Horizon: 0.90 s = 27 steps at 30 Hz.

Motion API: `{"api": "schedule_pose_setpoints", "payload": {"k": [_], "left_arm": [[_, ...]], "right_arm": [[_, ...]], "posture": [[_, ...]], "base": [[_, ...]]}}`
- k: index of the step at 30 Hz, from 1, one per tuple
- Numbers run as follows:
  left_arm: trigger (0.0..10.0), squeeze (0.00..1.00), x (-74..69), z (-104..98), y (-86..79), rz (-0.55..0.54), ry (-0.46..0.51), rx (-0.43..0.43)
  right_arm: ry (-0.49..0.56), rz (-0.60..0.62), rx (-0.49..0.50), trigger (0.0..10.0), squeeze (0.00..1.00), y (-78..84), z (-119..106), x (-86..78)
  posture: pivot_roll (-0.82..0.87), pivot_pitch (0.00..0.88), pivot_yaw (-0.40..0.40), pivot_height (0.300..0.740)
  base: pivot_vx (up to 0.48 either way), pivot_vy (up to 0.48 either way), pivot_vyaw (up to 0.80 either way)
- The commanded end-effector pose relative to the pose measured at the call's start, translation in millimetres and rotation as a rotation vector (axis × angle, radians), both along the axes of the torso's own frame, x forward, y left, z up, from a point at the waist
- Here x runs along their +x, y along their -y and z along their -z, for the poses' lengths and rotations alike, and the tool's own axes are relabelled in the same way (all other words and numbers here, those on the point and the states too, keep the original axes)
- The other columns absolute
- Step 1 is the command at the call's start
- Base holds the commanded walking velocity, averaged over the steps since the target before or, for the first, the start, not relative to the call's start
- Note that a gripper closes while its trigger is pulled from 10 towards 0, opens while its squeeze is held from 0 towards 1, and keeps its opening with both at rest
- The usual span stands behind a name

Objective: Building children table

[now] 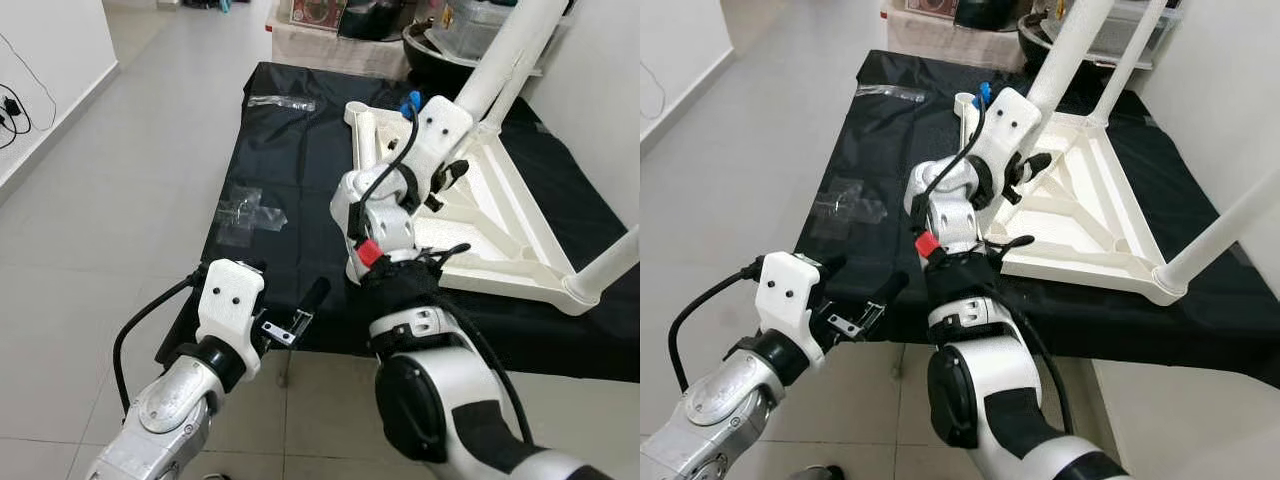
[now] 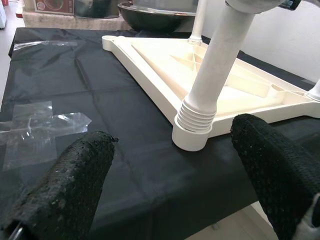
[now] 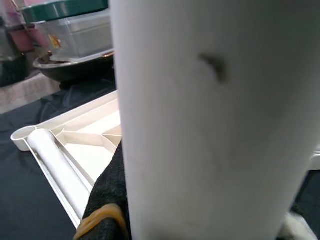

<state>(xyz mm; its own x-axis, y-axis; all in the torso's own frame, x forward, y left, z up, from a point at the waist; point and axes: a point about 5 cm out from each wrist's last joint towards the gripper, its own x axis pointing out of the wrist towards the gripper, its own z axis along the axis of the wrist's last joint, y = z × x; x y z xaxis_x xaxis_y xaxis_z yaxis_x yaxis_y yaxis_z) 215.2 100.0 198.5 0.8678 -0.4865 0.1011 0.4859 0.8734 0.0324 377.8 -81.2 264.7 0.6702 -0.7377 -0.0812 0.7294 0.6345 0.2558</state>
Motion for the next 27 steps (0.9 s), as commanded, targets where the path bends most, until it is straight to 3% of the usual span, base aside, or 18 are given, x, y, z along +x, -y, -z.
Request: {"api": "schedule_pose_setpoints", "payload": {"k": [1,5,10,11,14,25,27], "left_arm": [[10.0,0.00,0.2,2,-0.1,0.002,0.000,0.018],[10.0,0.00,0.3,1,-0.3,0.000,0.001,0.018],[10.0,0.00,0.0,1,0.2,0.001,0.000,0.016],[10.0,0.00,-0.1,2,0.8,0.002,-0.001,0.016],[10.0,0.00,0.1,1,0.9,0.000,0.000,0.015],[10.0,0.00,-0.3,1,0.6,-0.004,0.002,0.014],[10.0,0.00,0.1,1,0.4,-0.003,0.003,0.015]], "right_arm": [[-0.368,-0.033,0.038,10.0,0.00,-9.6,91,-13.9],[-0.366,-0.086,-0.025,10.0,0.00,-20.2,94,-17.1],[-0.368,-0.099,-0.072,10.0,0.00,-20.6,93,-15.2],[-0.377,-0.106,-0.128,10.0,0.00,-20.3,91,-12.5],[-0.387,-0.107,-0.164,10.0,0.00,-20.3,89,-10.5],[-0.413,-0.147,-0.124,10.0,0.00,-22.2,103,-15.6],[-0.422,-0.124,-0.060,10.0,0.00,-17.0,104,-14.1]], "posture": [[0.13,0.222,-0.072,0.740],[0.13,0.230,-0.076,0.740],[0.13,0.231,-0.078,0.740],[0.13,0.233,-0.082,0.740],[0.12,0.235,-0.083,0.740],[0.13,0.236,-0.086,0.740],[0.13,0.236,-0.083,0.740]], "base": [[0.000,0.000,0.00],[0.000,0.000,0.00],[0.000,0.000,0.00],[0.000,0.000,0.00],[0.000,0.000,0.00],[0.000,0.000,0.00],[0.000,0.000,0.00]]}}
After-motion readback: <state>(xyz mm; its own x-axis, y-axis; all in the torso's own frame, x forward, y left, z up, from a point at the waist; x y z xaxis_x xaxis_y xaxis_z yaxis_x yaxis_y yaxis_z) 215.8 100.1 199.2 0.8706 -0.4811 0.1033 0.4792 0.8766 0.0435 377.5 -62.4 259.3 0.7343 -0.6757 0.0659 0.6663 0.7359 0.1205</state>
